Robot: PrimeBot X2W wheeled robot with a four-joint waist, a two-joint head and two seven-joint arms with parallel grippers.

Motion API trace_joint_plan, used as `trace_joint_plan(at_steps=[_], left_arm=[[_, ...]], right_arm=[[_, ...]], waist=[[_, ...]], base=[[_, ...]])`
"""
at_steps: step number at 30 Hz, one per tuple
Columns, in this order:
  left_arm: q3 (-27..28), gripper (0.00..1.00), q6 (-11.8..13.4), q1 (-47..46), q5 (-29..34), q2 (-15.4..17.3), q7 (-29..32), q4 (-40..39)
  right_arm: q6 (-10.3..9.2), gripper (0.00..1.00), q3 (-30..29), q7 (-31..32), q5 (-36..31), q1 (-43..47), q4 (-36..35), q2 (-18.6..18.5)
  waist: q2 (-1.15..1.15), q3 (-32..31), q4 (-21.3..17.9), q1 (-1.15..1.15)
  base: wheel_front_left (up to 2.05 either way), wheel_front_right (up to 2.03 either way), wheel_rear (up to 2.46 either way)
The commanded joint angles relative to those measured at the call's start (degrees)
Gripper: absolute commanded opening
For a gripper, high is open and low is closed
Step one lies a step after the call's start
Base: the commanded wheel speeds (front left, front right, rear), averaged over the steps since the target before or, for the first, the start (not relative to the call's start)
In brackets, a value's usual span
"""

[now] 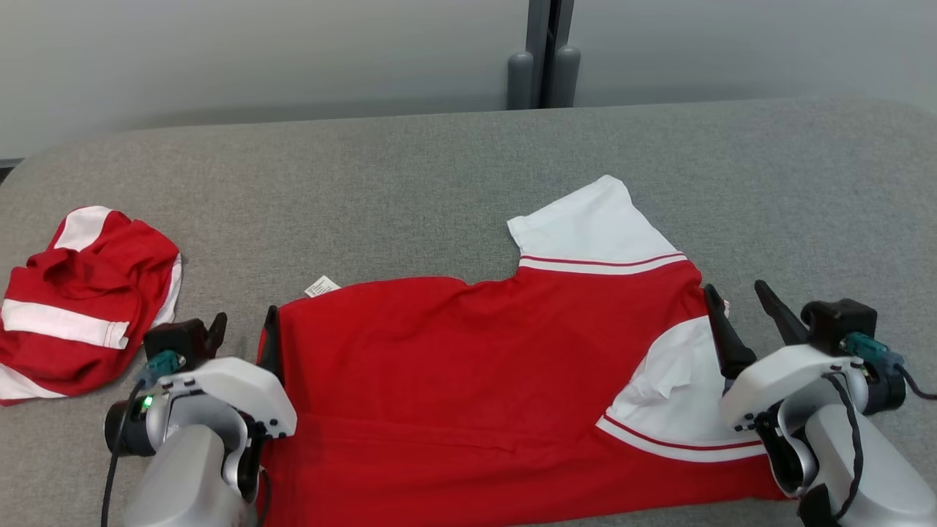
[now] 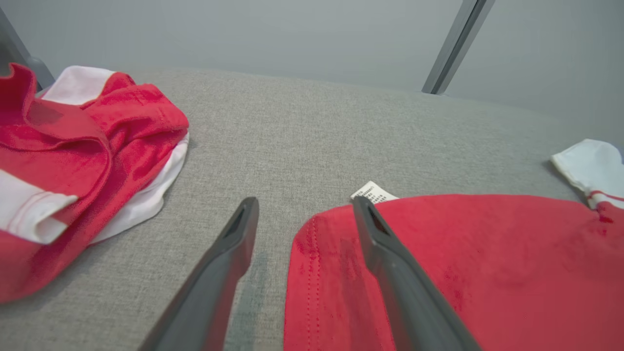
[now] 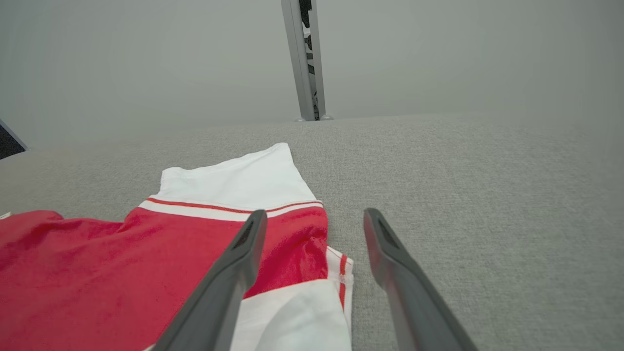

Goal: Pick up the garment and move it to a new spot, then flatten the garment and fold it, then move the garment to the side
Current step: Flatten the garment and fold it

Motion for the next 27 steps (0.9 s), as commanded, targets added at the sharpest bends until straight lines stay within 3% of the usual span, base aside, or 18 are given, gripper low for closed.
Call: trace_joint_plan(at_steps=[1, 15, 17, 19, 27], left_arm=[[0.0, 1.0, 0.2, -2.5, 0.2, 0.6, 0.9, 2.2], [-3.6, 1.0, -1.9, -12.2, 1.5, 0.6, 3.7, 15.6], [-4.4, 0.75, -2.1, -12.6, 1.8, 0.1, 3.5, 16.7], [-5.3, 0.01, -2.4, -13.1, 2.2, -0.3, 3.4, 17.5], [-7.2, 0.0, -2.3, -15.9, 2.3, -0.8, -0.8, 16.7]], right_arm=[[-0.01, 1.0, 1.2, 0.2, 0.0, -2.0, 0.8, -0.3], [-0.02, 1.0, 10.0, 0.0, 3.5, -11.2, 4.5, -1.2], [-0.02, 1.0, 10.9, 0.0, 4.0, -12.2, 5.0, -1.6], [-0.02, 1.0, 11.8, 0.0, 4.6, -13.4, 5.5, -2.0], [-0.02, 1.0, 14.5, 3.5, 6.3, -21.7, 9.4, -3.2]], waist=[[0.0, 1.5, -0.5, 0.0], [0.0, 5.8, -1.7, 0.0], [0.0, 6.0, -1.7, 0.0], [0.0, 6.1, -1.5, 0.0], [0.0, 7.9, 1.7, 0.0]], base=[[0.0, 0.0, 0.0], [0.0, 0.0, 0.0], [0.0, 0.0, 0.0], [0.0, 0.0, 0.0], [0.0, 0.0, 0.0]])
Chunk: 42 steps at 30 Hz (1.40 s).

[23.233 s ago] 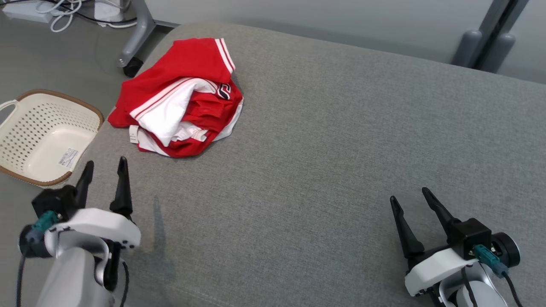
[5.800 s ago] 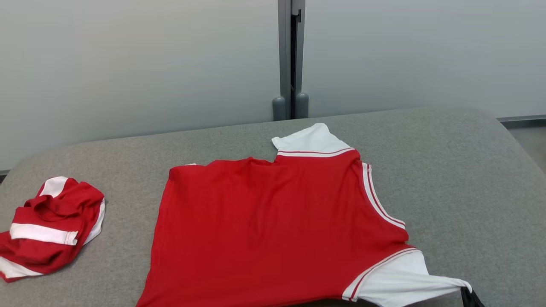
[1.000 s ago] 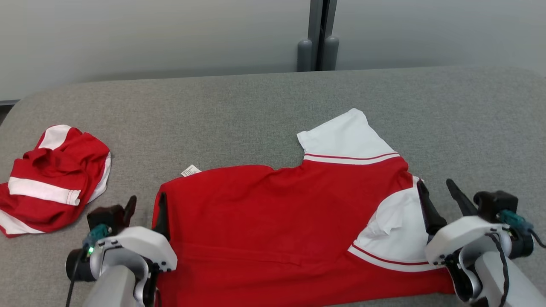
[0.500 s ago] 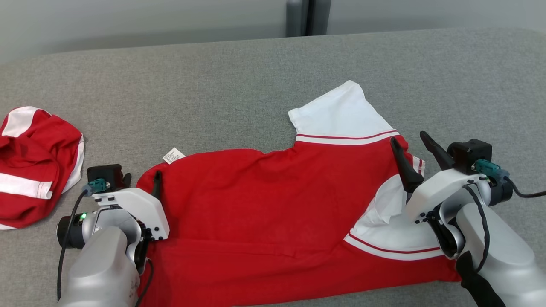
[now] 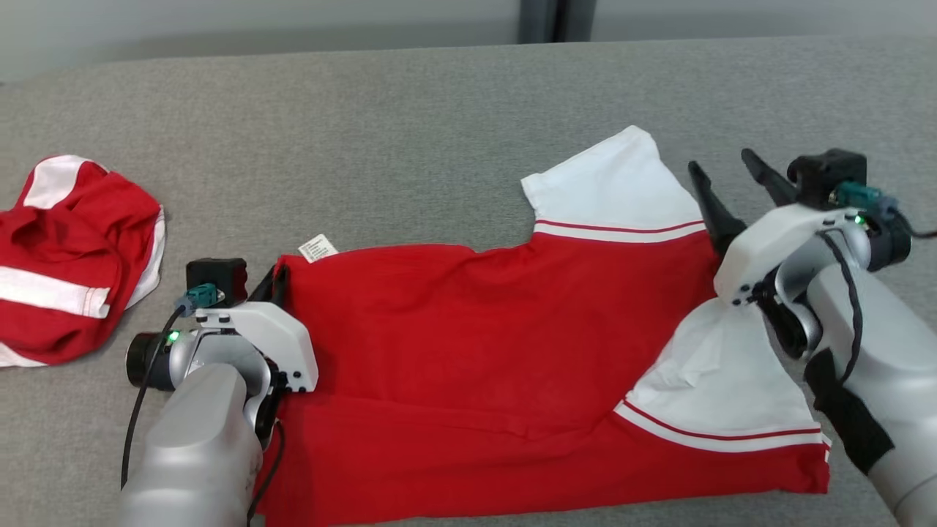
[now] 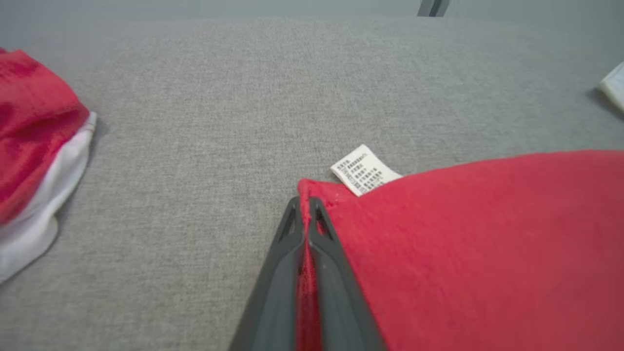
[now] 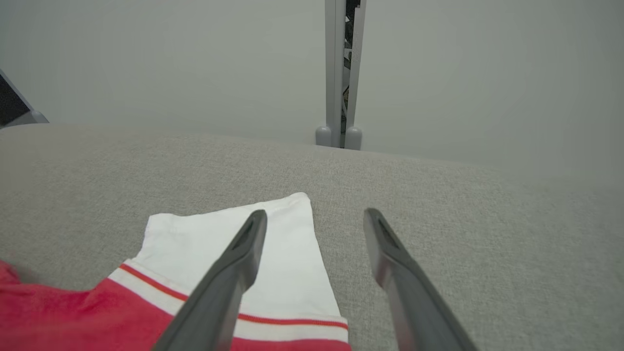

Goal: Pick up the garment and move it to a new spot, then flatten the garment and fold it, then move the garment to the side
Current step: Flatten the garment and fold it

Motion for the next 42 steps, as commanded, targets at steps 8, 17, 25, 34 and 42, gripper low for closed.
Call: trace_joint_plan(at_steps=[8, 17, 25, 34, 42], left_arm=[[-4.2, 0.0, -1.1, -2.4, -2.7, -0.1, -2.2, -5.0], [-15.7, 0.0, 0.7, -2.9, -12.2, -0.1, -2.3, -12.9], [-19.5, 0.0, 3.9, -3.8, -16.4, 0.0, -2.4, -15.3], [-15.1, 0.0, 6.5, -3.2, -14.0, 0.1, -2.4, -18.5], [-10.2, 0.0, 5.6, 0.7, -10.2, 1.0, -2.4, -20.2]], right_arm=[[-0.02, 1.0, 0.8, 9.4, 1.4, -11.0, 9.3, -0.9], [-0.01, 1.0, 0.3, 15.9, 1.4, -18.4, 18.4, -2.2], [-0.02, 0.0, 1.1, 17.9, 2.1, -19.3, 19.8, -2.1], [-0.02, 0.0, -0.3, 2.9, -1.8, -21.9, 21.2, -5.1], [-0.02, 0.0, -4.3, -2.7, -2.5, -17.7, 21.5, -2.8]], waist=[[0.0, 4.3, 7.0, 0.0], [0.0, 8.8, 11.9, 0.0], [0.0, 10.1, 12.3, 0.0], [0.0, 8.8, 11.2, 0.0], [0.0, 4.6, 8.4, 0.0]], base=[[0.0, 0.0, 0.0], [0.0, 0.0, 0.0], [0.0, 0.0, 0.0], [0.0, 0.0, 0.0], [0.0, 0.0, 0.0]])
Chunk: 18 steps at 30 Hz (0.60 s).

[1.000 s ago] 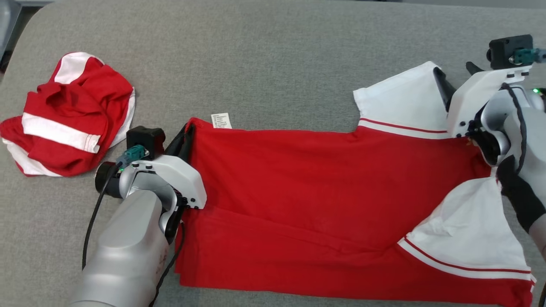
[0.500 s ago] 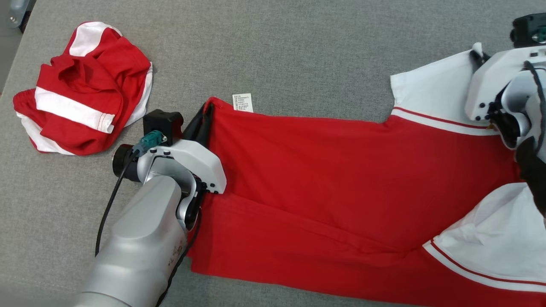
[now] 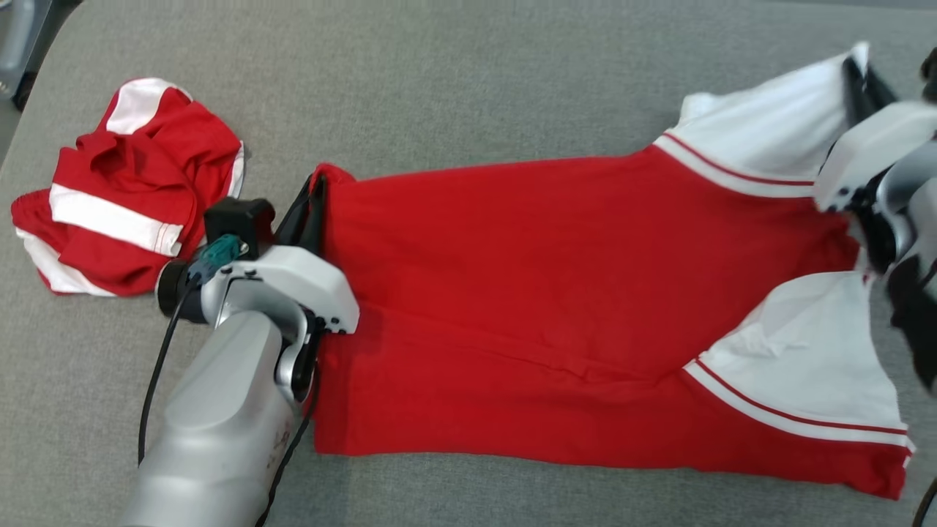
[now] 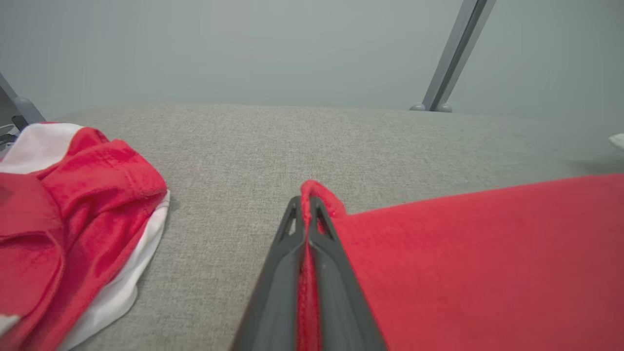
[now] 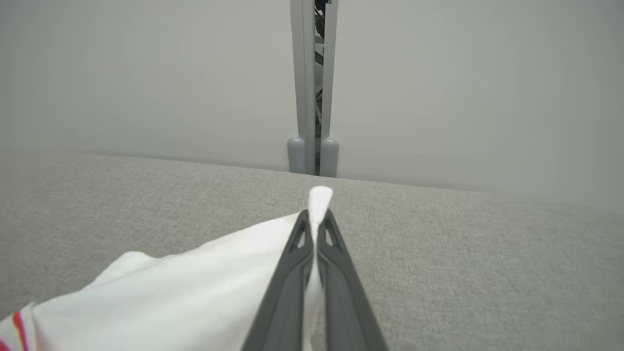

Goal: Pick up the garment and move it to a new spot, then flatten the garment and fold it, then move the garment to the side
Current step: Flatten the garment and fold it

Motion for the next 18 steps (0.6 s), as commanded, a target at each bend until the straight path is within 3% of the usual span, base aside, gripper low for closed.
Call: trace_joint_plan(at_steps=[1, 9, 18], left_arm=[[0.9, 0.0, -0.5, 1.3, 0.8, 1.1, -0.2, -0.4], [5.4, 0.0, -1.5, 10.9, 3.2, 1.8, -0.1, -3.0], [9.6, 0.0, -2.2, 22.1, 4.3, 0.9, -0.1, -5.3]], right_arm=[[-0.02, 0.0, -0.7, -0.6, 0.4, 2.5, -0.6, 0.3], [-0.02, 0.0, -7.4, -0.6, 0.9, 19.4, -15.6, 0.3], [-0.02, 0.0, -12.7, -0.7, 1.2, 38.5, -27.0, 3.4]], waist=[[0.0, -2.3, -1.7, 0.0], [0.0, -10.3, -5.7, 0.0], [0.0, -17.2, -8.3, 0.0]], base=[[0.0, 0.0, 0.0], [0.0, 0.0, 0.0], [0.0, 0.0, 0.0]])
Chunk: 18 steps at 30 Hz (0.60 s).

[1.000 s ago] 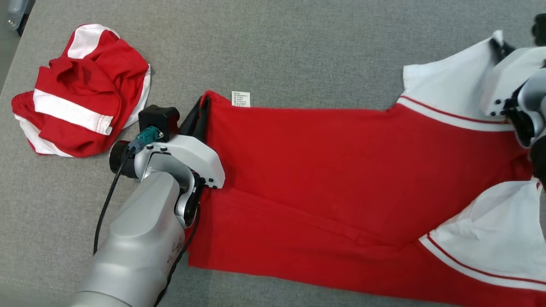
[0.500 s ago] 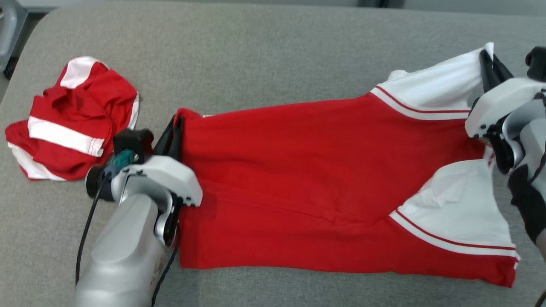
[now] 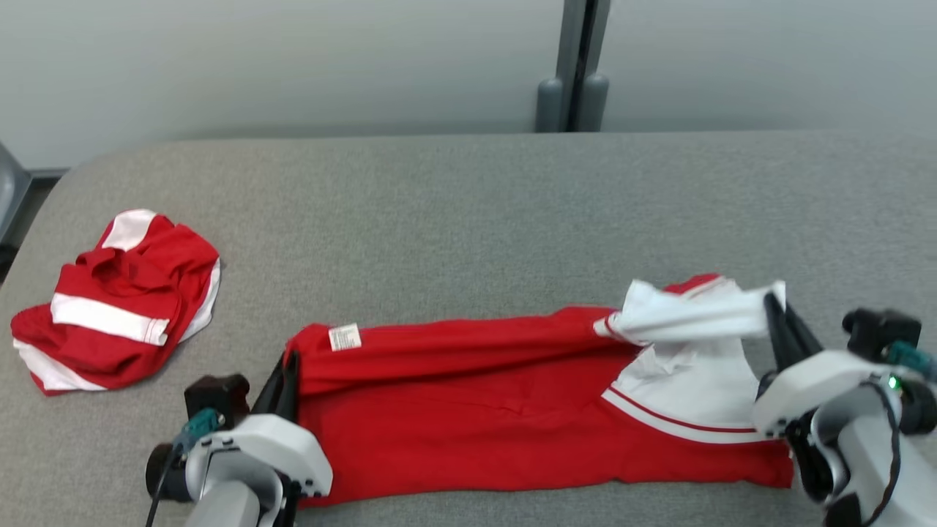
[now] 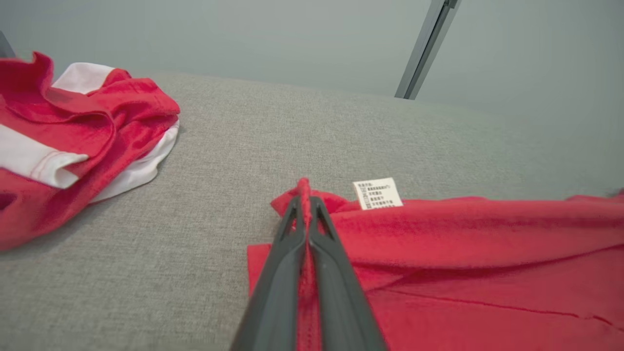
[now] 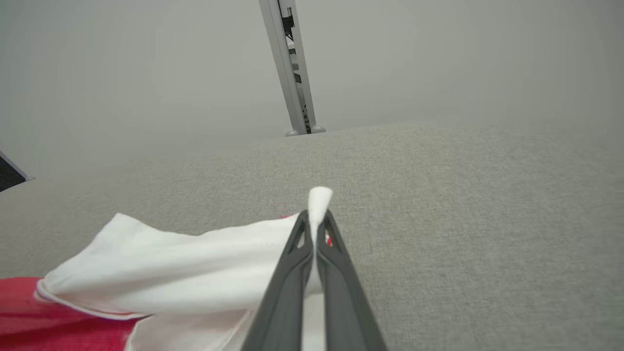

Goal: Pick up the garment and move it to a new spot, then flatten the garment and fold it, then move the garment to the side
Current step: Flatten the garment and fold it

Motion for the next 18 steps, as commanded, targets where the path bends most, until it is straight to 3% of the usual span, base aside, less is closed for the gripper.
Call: trace_joint_plan(at_steps=[1, 8, 9, 10, 11, 13, 18], left_arm=[[0.7, 0.0, 0.0, 1.7, 0.5, 0.1, 0.0, -0.5], [1.7, 0.0, 0.0, 7.2, 0.8, -0.5, 0.0, -0.7], [1.8, 0.07, 0.3, 7.9, 1.0, -0.6, 0.0, -0.9], [2.0, 0.48, 0.4, 8.6, 1.2, -0.7, 0.0, -0.9], [2.2, 1.0, 0.5, 9.4, 1.4, -0.8, 0.0, -0.9], [2.5, 1.0, 0.6, 10.6, 1.7, -0.9, 0.0, -1.1], [4.7, 1.0, 2.3, 14.6, 4.2, -1.0, 0.0, -6.5]], right_arm=[[-0.02, 0.0, -0.7, -0.2, 0.1, 2.6, -0.7, 0.5], [-0.02, 0.0, -1.4, -0.3, -1.3, 8.9, 0.8, 2.3], [-0.02, 0.0, -1.6, -0.3, -1.5, 9.3, 1.2, 2.4], [-0.02, 0.09, -1.9, -0.2, -1.7, 9.7, 1.5, 2.5], [-0.02, 0.38, -2.4, -0.3, -1.8, 10.0, 1.7, 2.5], [-0.02, 1.0, -3.5, -0.3, -2.1, 10.6, 2.0, 2.9], [-0.02, 1.0, -6.5, -0.3, -3.0, 11.9, 1.0, 3.7]], waist=[[0.0, -2.3, -1.6, 0.0], [0.0, -4.1, -2.0, 0.0], [0.0, -4.3, -1.9, 0.0], [0.0, -4.5, -1.8, 0.0], [0.0, -4.7, -1.7, 0.0], [0.0, -5.2, -1.5, 0.0], [0.0, -5.9, -1.0, 0.0]], base=[[0.0, 0.0, 0.0], [0.0, 0.0, 0.0], [0.0, 0.0, 0.0], [0.0, 0.0, 0.0], [0.0, 0.0, 0.0], [0.0, 0.0, 0.0], [0.0, 0.0, 0.0]])
